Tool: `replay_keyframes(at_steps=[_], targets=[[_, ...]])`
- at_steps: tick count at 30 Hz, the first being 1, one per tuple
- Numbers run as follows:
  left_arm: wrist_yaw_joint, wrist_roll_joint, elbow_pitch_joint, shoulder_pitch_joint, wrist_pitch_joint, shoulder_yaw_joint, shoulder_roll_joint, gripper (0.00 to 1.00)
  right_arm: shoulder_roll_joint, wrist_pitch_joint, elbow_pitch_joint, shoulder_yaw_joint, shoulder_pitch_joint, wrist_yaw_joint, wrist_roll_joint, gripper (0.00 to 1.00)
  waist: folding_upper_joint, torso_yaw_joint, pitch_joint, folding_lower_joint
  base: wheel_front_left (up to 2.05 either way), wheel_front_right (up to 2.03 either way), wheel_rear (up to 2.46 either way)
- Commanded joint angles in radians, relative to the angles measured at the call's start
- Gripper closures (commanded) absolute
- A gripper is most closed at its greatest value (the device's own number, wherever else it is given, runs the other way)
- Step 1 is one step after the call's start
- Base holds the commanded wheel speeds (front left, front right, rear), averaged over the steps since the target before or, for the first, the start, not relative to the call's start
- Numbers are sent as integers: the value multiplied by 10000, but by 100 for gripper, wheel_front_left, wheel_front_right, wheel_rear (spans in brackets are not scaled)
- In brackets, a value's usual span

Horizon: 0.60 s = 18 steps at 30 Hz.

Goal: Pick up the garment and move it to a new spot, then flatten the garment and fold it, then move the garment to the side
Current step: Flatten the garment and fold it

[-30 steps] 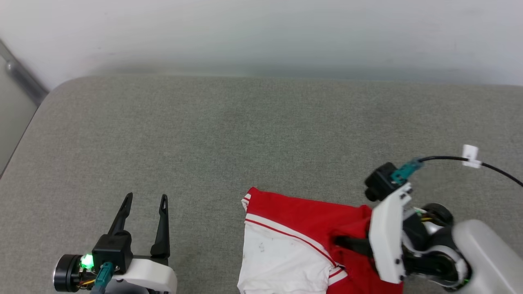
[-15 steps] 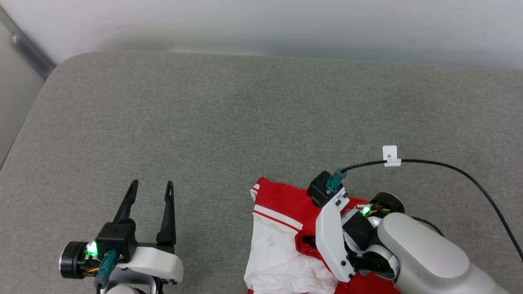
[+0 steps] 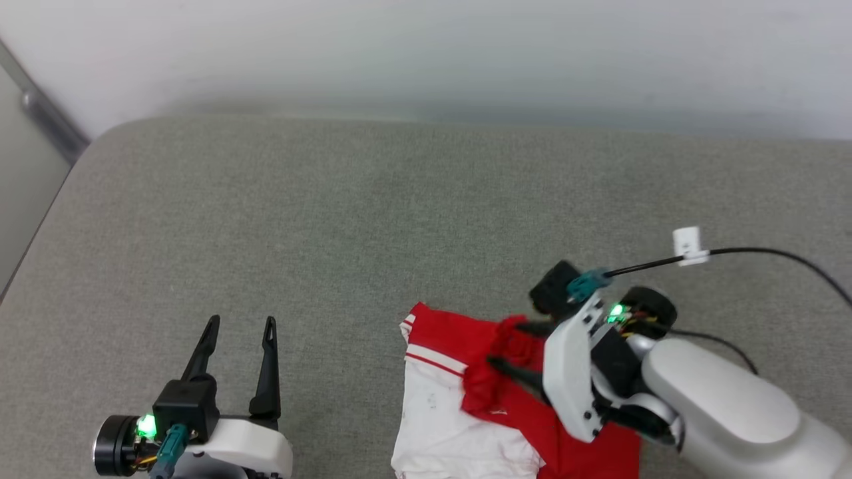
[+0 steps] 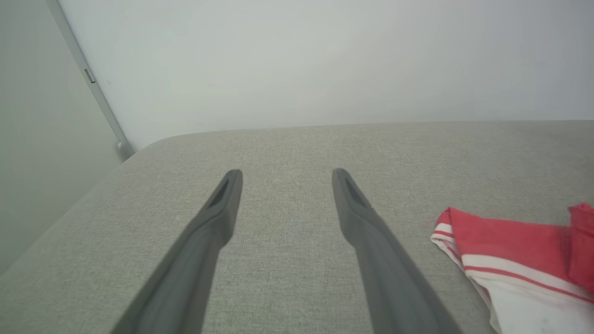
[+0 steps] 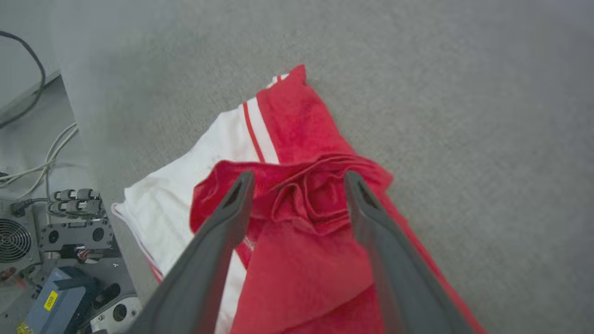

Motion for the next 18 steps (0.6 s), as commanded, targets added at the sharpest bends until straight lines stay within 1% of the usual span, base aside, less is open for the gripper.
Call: replay_keyframes(at_steps=[1,4,5,7,9,12,15,18], targets=[[18,51,0,214,-47,58,-42,0,-395,-675,-375,-262,-155,-8,-208,0,-1,-145,-329,0,0,0,0],[25,68,-1,407,-47,138,-36,0,-834,-1723,-837,-914,31,-6,-525,0,-1,-287,-598,0,0,0,0],[25,68,-1,407,-47,138,-36,0,-834,-1723,-837,-914,31,-6,-525,0,-1,-287,-598,0,0,0,0],[41,78,-21,551,-47,178,-39,0,-1041,-2549,-978,-1601,187,-8,-1017,0,-1,-389,-755,0,0,0,0],[58,85,-48,683,-47,211,-45,0,-1114,-3417,-883,-2432,435,-8,-1643,0,-1,-495,-892,0,0,0,0],[48,89,-61,818,-47,239,-52,0,-898,-4635,-563,-3835,1029,-8,-2723,0,-1,-597,-1049,0,0,0,0],[37,94,-82,899,-47,252,-58,0,-510,-5633,-357,-5329,1780,-8,-3701,0,-1,-671,-1107,0,0,0,0],[51,89,-107,955,-47,274,-64,0,0,-6297,-309,-6759,2666,-8,-4545,0,-1,-739,-1140,0,0,0,0]])
